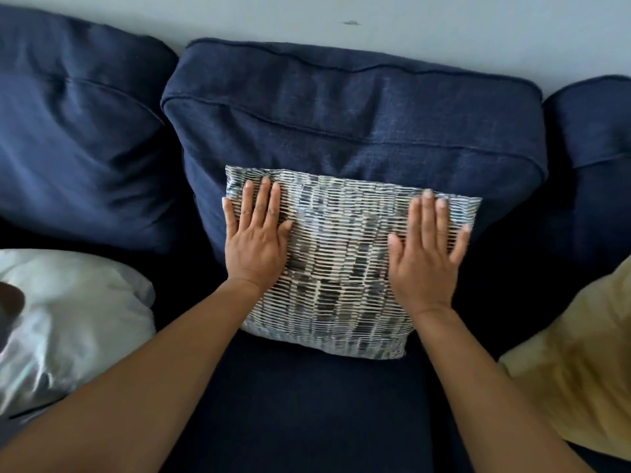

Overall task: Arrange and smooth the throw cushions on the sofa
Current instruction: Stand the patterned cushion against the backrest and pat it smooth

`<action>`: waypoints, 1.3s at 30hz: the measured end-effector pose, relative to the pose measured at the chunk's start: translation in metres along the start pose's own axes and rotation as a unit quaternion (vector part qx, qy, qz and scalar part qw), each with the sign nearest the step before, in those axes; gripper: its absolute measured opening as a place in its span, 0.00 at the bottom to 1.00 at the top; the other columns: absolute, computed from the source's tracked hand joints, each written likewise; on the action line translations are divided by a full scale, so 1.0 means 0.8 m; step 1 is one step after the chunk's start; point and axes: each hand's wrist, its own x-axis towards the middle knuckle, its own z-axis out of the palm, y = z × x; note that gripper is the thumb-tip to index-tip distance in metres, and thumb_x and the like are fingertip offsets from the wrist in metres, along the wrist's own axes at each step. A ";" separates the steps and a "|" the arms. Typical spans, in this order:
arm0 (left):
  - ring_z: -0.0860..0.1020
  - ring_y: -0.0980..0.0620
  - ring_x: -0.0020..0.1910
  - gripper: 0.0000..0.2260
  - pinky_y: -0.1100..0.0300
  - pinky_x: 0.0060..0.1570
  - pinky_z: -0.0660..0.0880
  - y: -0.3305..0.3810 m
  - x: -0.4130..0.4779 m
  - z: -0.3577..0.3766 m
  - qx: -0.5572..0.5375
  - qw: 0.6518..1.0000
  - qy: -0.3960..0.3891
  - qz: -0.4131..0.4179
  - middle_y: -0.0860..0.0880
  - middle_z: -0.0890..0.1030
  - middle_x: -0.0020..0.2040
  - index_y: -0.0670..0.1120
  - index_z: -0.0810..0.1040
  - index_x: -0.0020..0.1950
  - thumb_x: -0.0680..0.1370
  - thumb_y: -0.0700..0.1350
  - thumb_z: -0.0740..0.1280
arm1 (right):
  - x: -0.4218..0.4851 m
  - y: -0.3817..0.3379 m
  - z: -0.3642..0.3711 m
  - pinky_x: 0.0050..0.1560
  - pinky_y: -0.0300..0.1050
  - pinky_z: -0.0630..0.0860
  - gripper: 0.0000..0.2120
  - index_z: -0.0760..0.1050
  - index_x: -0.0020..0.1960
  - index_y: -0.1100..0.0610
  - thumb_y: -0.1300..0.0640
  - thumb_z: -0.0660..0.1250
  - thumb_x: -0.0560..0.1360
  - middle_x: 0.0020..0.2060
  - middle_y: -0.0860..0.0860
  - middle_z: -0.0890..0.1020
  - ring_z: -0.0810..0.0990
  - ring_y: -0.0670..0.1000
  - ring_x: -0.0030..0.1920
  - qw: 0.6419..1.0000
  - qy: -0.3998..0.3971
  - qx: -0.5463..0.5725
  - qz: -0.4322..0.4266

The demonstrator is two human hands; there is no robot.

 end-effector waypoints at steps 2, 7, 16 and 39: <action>0.45 0.42 0.83 0.28 0.37 0.78 0.41 0.008 -0.002 -0.008 -0.020 0.999 0.020 -0.020 0.44 0.51 0.84 0.43 0.52 0.84 0.86 0.54 0.47 | -0.007 0.002 0.000 0.78 0.61 0.40 0.30 0.49 0.82 0.58 0.45 0.48 0.84 0.82 0.53 0.52 0.48 0.52 0.81 1.000 0.012 0.003 0.013; 0.48 0.37 0.82 0.28 0.37 0.78 0.42 0.075 -0.040 -0.007 -0.088 0.982 0.131 0.101 0.42 0.49 0.83 0.42 0.52 0.83 0.86 0.54 0.47 | -0.004 -0.006 -0.002 0.77 0.59 0.37 0.30 0.50 0.81 0.59 0.46 0.49 0.84 0.82 0.54 0.52 0.47 0.53 0.81 0.999 -0.005 0.035 0.035; 0.48 0.44 0.82 0.28 0.42 0.79 0.40 0.028 -0.053 0.057 -0.015 0.988 0.081 0.134 0.46 0.53 0.82 0.43 0.54 0.83 0.86 0.55 0.48 | -0.033 -0.066 -0.017 0.77 0.62 0.40 0.30 0.49 0.82 0.59 0.47 0.50 0.84 0.81 0.54 0.49 0.46 0.55 0.81 0.989 0.117 0.084 -0.044; 0.49 0.41 0.82 0.27 0.43 0.79 0.39 0.058 -0.002 -0.001 -0.014 0.993 0.058 0.106 0.43 0.55 0.83 0.43 0.57 0.83 0.85 0.54 0.49 | 0.021 -0.068 -0.008 0.78 0.57 0.37 0.28 0.51 0.82 0.55 0.50 0.52 0.84 0.82 0.52 0.52 0.47 0.52 0.81 0.994 0.010 0.068 -0.083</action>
